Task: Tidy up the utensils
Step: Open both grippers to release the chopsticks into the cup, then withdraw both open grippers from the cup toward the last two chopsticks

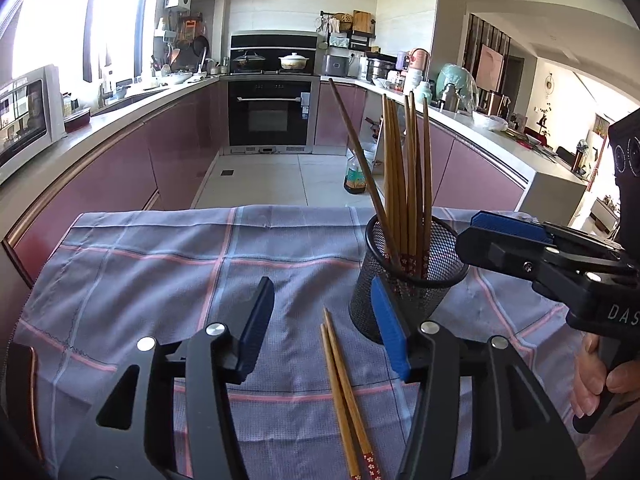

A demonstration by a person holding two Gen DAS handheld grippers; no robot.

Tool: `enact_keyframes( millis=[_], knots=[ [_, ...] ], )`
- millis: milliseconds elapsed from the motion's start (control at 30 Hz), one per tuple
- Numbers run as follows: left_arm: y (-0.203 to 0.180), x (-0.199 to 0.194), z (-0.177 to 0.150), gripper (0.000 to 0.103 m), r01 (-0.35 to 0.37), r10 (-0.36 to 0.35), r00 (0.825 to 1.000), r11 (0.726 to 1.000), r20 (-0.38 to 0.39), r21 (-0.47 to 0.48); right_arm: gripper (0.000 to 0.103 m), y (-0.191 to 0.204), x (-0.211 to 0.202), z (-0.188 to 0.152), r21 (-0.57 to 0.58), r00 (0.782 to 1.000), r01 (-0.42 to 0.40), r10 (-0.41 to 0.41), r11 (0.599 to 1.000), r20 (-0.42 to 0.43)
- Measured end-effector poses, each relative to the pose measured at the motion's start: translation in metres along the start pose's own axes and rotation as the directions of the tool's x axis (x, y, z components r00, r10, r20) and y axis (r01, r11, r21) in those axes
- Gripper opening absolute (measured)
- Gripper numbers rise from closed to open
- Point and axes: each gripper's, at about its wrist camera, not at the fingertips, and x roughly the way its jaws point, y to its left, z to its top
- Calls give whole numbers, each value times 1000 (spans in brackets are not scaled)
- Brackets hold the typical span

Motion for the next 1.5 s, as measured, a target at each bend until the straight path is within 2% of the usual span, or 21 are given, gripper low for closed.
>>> enact_keyframes(
  millis=[233, 467, 867, 1500],
  knots=[
    [8, -8, -12, 50, -29, 29, 999, 1000, -24, -2, 42, 18, 6, -15, -37, 998, -35, 34, 999, -47],
    [10, -13, -25, 52, -49, 48, 997, 999, -54, -11, 42, 23, 18, -33, -24, 993, -56, 53, 998, -106],
    [11, -16, -40, 52, -70, 69, 994, 998, -84, -1, 42, 27, 39, -60, 8, 980, -51, 52, 999, -192],
    [14, 3, -70, 52, -60, 60, 981, 998, -186, 6, 39, 24, 66, -80, 27, 957, -16, 23, 1000, -289]
  ],
)
